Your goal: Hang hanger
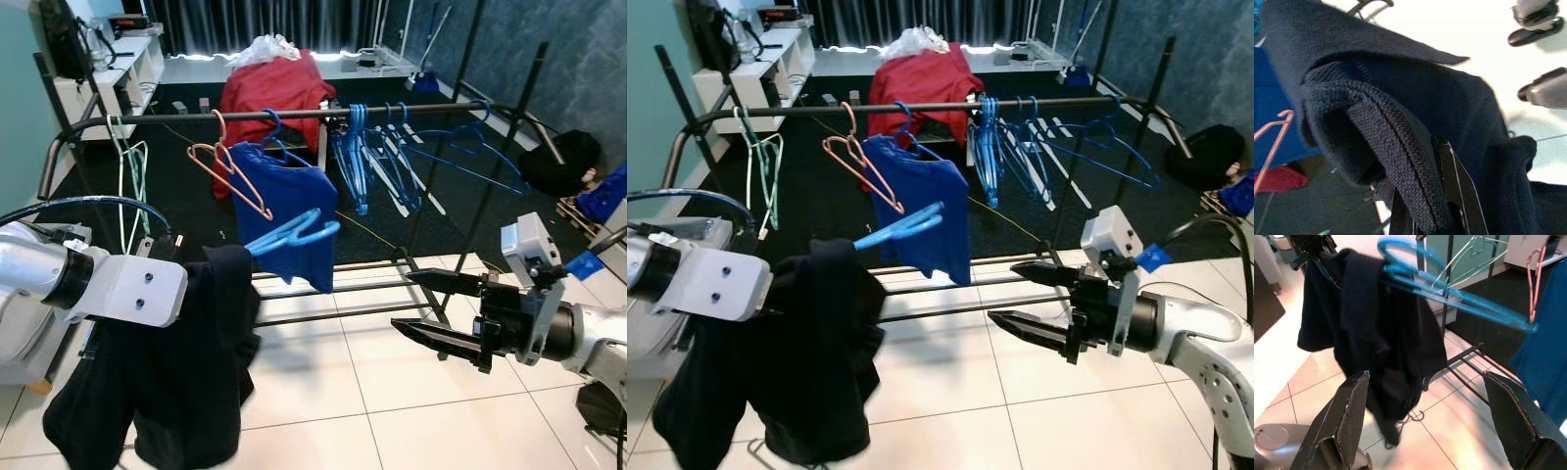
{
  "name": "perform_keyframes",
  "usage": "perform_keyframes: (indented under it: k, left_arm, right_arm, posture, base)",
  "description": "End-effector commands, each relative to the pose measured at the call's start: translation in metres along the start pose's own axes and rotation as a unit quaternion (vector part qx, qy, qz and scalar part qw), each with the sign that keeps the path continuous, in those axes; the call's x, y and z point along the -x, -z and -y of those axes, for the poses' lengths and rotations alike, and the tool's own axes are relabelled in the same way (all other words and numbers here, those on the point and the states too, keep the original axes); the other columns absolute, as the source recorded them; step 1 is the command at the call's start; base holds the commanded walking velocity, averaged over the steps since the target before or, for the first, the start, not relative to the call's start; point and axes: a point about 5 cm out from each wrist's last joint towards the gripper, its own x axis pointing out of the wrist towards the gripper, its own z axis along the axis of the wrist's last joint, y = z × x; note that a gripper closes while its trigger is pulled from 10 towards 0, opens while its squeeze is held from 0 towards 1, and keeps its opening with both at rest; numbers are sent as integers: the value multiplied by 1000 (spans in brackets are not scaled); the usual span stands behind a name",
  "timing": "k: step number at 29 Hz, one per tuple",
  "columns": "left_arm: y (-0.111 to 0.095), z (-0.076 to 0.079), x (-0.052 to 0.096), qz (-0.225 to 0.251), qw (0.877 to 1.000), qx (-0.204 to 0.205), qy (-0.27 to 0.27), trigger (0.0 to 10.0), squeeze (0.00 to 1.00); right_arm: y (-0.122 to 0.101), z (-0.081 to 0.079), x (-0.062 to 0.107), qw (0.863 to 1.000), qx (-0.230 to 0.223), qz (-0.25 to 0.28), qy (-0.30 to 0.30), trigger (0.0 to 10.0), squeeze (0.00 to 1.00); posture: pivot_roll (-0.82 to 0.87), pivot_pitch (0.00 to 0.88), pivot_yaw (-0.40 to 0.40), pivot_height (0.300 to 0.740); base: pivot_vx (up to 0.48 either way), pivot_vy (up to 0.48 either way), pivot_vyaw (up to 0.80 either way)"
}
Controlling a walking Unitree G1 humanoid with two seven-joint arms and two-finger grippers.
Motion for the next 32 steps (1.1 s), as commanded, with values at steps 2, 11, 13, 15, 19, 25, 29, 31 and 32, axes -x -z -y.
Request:
perform_keyframes:
  k: [2, 11, 13, 15, 19, 25, 29, 31, 32]
  left_arm:
    - [-20, -1, 6, 40, 998, -22, 40, 10000, 0]
    - [-46, 4, 6, 134, 984, -31, 111, 10000, 0]
    - [-46, 4, 6, 134, 984, -31, 111, 10000, 0]
    - [-52, 7, 7, 162, 977, -28, 135, 10000, 0]
    - [-54, 11, 10, 185, 966, -20, 178, 10000, 0]
    - [-54, 10, 5, 184, 961, -31, 204, 10000, 0]
    - [-59, 9, 5, 197, 955, -38, 219, 10000, 0]
    - [-60, 9, 5, 200, 954, -38, 222, 10000, 0]
    - [-60, 9, 5, 200, 954, -38, 222, 10000, 0]
  right_arm:
    - [-3, 4, -1, 999, 47, -16, -3, 10000, 0]
    - [-11, -9, -26, 985, 150, -54, -68, 10000, 0]
    - [-11, -9, -26, 985, 150, -54, -68, 10000, 0]
    - [-16, -16, -35, 979, 174, -46, -91, 10000, 0]
    - [-25, -29, -44, 973, 195, -25, -120, 10000, 0]
    - [-20, -35, -44, 976, 182, -23, -120, 10000, 0]
    - [-21, -40, -51, 979, 162, 3, -120, 0, 0]
    - [-20, -40, -52, 980, 159, 9, -122, 0, 0]
    - [-20, -40, -52, 980, 159, 9, -122, 0, 0]
  posture:
    - [-21, 0, 13, 740]
    - [-33, 0, 24, 740]
    - [-33, 0, 24, 740]
    - [-38, 0, 33, 740]
    - [-57, 0, 64, 740]
    - [-70, 0, 98, 740]
    - [-69, 0, 105, 740]
    - [-69, 0, 105, 740]
    - [-69, 0, 105, 740]
  base:
    - [0, 0, 0]
    - [0, 0, 0]
    - [0, 0, 0]
    - [0, 0, 0]
    - [0, 0, 0]
    - [0, 0, 0]
    - [0, 0, 0]
    - [0, 0, 0]
    - [0, 0, 0]
